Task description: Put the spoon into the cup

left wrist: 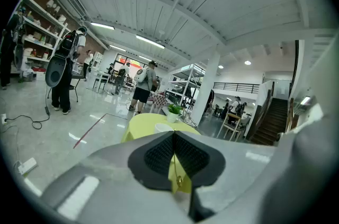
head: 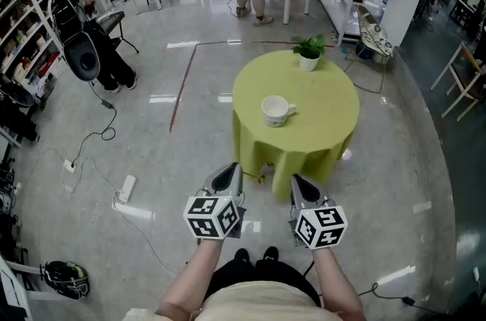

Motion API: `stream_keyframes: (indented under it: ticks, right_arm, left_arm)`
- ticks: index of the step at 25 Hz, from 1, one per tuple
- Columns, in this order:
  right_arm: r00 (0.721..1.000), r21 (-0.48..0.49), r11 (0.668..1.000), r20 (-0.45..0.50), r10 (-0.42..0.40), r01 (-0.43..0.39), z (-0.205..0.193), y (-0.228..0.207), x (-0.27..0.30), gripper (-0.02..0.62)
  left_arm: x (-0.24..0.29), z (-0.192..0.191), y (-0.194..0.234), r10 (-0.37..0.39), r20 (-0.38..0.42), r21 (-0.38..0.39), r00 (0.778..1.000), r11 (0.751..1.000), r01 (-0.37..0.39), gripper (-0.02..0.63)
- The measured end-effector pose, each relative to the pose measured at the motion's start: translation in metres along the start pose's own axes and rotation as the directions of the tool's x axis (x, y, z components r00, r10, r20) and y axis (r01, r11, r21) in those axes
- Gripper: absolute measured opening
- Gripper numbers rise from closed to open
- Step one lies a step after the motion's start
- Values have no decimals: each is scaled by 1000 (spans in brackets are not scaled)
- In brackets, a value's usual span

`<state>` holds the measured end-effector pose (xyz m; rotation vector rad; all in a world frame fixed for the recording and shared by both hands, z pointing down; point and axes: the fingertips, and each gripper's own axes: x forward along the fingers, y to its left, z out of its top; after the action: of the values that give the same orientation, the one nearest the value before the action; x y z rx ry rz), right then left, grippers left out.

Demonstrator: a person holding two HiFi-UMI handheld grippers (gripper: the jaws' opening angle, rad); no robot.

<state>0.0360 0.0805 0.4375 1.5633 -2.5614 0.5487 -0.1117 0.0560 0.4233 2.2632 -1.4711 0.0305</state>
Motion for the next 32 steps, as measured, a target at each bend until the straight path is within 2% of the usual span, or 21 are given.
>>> stream_keyframes:
  ticks: [8, 20, 24, 32]
  right_arm:
    - [1000, -16, 1000, -12, -17, 17, -4, -23, -5, 0]
    - [1000, 6, 1000, 2, 11, -11, -1, -45, -7, 0]
    - [999, 16, 999, 10, 37, -37, 4, -49, 3, 0]
    - [1000, -14, 1000, -8, 5, -5, 6, -73, 29, 0]
  left_arm:
    - [5, -6, -8, 29, 10, -13, 1000, 1000, -29, 5]
    - [19, 5, -14, 84, 39, -20, 996, 996, -83, 5]
    - [34, 14, -12, 80, 44, -18, 996, 997, -80, 5]
    - [78, 11, -3, 63, 19, -43, 998, 997, -62, 5]
